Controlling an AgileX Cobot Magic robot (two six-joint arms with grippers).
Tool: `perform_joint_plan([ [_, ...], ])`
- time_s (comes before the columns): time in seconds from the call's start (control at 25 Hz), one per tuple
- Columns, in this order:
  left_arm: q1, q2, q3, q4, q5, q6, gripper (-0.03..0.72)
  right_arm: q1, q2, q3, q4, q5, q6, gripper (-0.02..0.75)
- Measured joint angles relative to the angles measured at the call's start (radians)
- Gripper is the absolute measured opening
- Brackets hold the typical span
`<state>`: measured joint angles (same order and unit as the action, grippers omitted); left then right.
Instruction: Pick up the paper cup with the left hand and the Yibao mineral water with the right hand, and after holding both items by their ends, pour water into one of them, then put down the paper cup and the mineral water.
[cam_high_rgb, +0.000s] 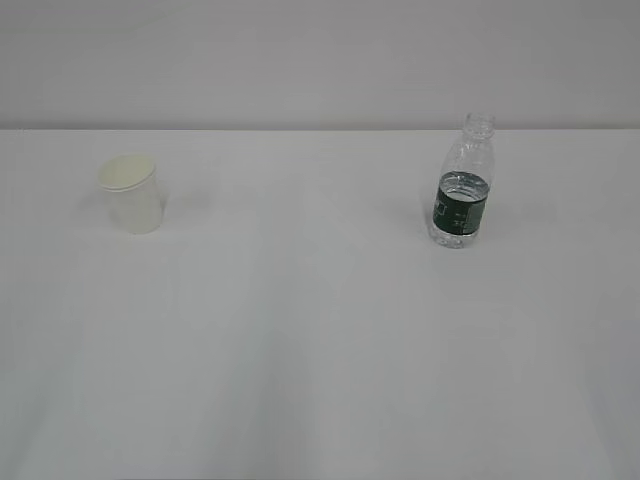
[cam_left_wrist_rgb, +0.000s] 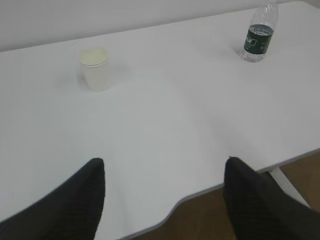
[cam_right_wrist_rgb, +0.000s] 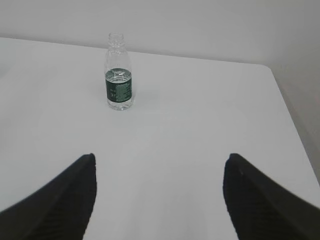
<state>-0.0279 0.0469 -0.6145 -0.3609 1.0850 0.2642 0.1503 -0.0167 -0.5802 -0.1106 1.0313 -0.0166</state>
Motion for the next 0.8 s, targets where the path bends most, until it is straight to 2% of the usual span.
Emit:
perform_joint_plan([
  [0.2,0.0,-0.039,0.001,0.02,0.121,-0.03,0.529,0.0,0.0,0.011,-0.004,0.011,0.0,0.594],
  [0.32,0.0,-0.039,0.002,0.044,0.135,-0.07,0.529,0.0,0.0,0.033,-0.004,0.021,0.0,0.594],
  [0.68,0.0,-0.039,0.005,0.237,0.148,-0.255,0.529,0.0,0.0,0.044,-0.004,0.036,0.0,0.594],
  [0.8,0.0,-0.039,0.041,0.276,0.148,-0.288,0.529,0.0,0.0,0.044,-0.004,0.041,0.0,0.594],
])
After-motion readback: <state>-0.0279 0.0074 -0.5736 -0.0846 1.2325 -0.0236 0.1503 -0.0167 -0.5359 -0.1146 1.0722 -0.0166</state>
